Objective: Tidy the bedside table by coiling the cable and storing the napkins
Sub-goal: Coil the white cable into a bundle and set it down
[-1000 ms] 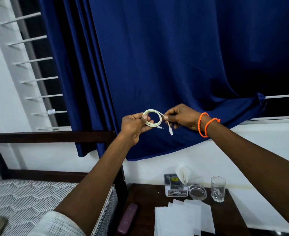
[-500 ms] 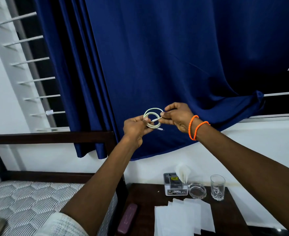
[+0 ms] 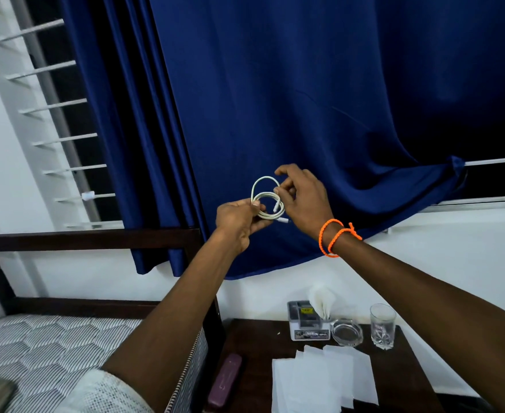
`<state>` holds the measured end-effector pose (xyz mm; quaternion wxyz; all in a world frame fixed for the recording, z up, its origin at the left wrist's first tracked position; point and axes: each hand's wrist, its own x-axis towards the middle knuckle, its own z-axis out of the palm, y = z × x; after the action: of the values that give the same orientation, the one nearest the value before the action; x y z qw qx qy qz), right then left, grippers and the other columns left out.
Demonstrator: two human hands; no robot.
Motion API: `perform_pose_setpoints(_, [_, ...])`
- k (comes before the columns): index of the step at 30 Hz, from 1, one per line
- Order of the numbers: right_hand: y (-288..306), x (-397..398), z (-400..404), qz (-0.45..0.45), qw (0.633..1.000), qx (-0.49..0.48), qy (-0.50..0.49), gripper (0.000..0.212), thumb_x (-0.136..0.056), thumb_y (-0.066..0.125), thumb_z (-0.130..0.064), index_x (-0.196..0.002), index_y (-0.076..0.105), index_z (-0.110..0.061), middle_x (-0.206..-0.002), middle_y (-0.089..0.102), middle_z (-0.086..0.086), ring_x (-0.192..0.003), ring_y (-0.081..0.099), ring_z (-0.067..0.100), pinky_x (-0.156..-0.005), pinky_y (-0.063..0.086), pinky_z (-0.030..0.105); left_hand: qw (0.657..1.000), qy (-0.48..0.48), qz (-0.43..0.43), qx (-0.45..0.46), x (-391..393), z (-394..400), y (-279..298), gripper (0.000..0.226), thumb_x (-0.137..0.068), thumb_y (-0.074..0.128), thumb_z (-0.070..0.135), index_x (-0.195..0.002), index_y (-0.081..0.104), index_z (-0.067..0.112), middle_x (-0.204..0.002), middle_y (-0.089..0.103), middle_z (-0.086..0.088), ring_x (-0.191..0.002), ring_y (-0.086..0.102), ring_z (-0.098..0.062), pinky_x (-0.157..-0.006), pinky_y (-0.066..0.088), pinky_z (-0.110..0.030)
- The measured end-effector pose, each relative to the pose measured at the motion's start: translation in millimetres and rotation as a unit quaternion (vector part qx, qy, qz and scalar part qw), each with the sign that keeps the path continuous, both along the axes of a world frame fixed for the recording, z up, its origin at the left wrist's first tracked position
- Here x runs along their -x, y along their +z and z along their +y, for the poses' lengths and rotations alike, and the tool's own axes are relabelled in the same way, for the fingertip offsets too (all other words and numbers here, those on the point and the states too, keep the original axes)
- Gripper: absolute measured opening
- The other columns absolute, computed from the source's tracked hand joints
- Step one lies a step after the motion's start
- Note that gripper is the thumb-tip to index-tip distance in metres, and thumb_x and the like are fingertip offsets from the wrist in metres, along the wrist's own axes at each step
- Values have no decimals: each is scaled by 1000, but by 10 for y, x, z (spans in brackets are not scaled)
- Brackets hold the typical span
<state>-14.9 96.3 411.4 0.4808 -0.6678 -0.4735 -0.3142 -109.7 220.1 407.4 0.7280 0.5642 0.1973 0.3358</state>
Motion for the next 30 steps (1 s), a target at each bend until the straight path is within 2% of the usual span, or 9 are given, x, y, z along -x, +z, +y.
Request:
perform_pose_setpoints(3, [-15, 25, 17, -6, 999, 41, 3, 29, -88, 69, -14, -113, 58, -25, -75, 58, -14, -82, 54, 11, -73, 54, 39, 1000, -2, -6, -2, 7, 1, 17, 10, -97, 61, -1, -96, 69, -6, -76, 70, -13, -62, 73, -18, -64, 63, -37])
perform_pose_setpoints(6, [-18, -12, 21, 63, 995, 78, 9, 21, -86, 72, -15, -104, 64, -21, -73, 66, -9, -86, 58, 18, -80, 53, 43, 1000, 4, 0, 4, 1, 4, 8, 9, -96, 62, 0, -94, 69, -5, -78, 71, -14, -65, 74, -21, -65, 63, -39])
perform_pose_setpoints(8, [-6, -43, 14, 94, 993, 76, -5, 13, -83, 76, -20, -95, 71, -18, -83, 68, -3, -90, 59, 18, -84, 52, 39, 1000, 8, 6, 2, 10, 12, -12, 8, -96, 63, 0, -94, 69, -4, -80, 71, -14, -66, 74, -23, -66, 64, -41])
perform_pose_setpoints(10, [29, -49, 1, 132, 989, 72, -1, 12, -83, 78, -26, -83, 73, -15, -86, 68, -1, -86, 62, 16, -81, 53, 34, 1000, 13, 10, -1, 13, 24, -42, 7, -95, 64, 1, -94, 70, -4, -81, 72, -14, -68, 74, -24, -65, 64, -40])
perform_pose_setpoints(14, [103, -56, -20, 254, 962, 88, 51, 21, -84, 79, -25, -74, 70, -10, -79, 74, 5, -75, 69, 17, -71, 61, 37, 1000, 4, 2, 3, 10, 34, -71, 9, -96, 63, 1, -99, 70, -5, -79, 71, -13, -67, 74, -21, -67, 63, -40])
perform_pose_setpoints(19, [119, -76, -46, 332, 929, 132, 96, 15, -85, 76, -10, -74, 65, -9, -85, 74, 19, -86, 75, 31, -68, 64, 46, 1000, -7, 0, -12, 38, 29, -80, 9, -97, 62, 1, -96, 70, -1, -77, 72, -10, -63, 75, -17, -61, 62, -34])
perform_pose_setpoints(22, [131, -101, -37, 360, 919, 119, 107, 15, -84, 76, -14, -77, 63, -10, -81, 73, 14, -81, 76, 28, -69, 65, 45, 999, -21, 6, -46, 56, 28, -106, 12, -98, 61, 4, -95, 72, 1, -80, 72, -10, -71, 75, -20, -64, 62, -36])
perform_pose_setpoints(25, [114, -109, -12, 414, 891, 78, 169, 13, -90, 73, -18, -91, 63, -9, -86, 69, 15, -76, 70, 26, -74, 64, 48, 996, -48, 13, -74, 73, 20, -102, 14, -99, 60, 4, -101, 73, 1, -87, 72, -13, -81, 73, -25, -71, 63, -40])
perform_pose_setpoints(30, [81, -115, 1, 469, 845, 30, 253, 8, -96, 63, -5, -103, 64, -4, -88, 69, 19, -72, 70, 27, -72, 62, 42, 996, -59, 11, -71, 85, 20, -76, 15, -99, 60, 4, -103, 74, 1, -85, 74, -11, -77, 75, -22, -67, 62, -36])
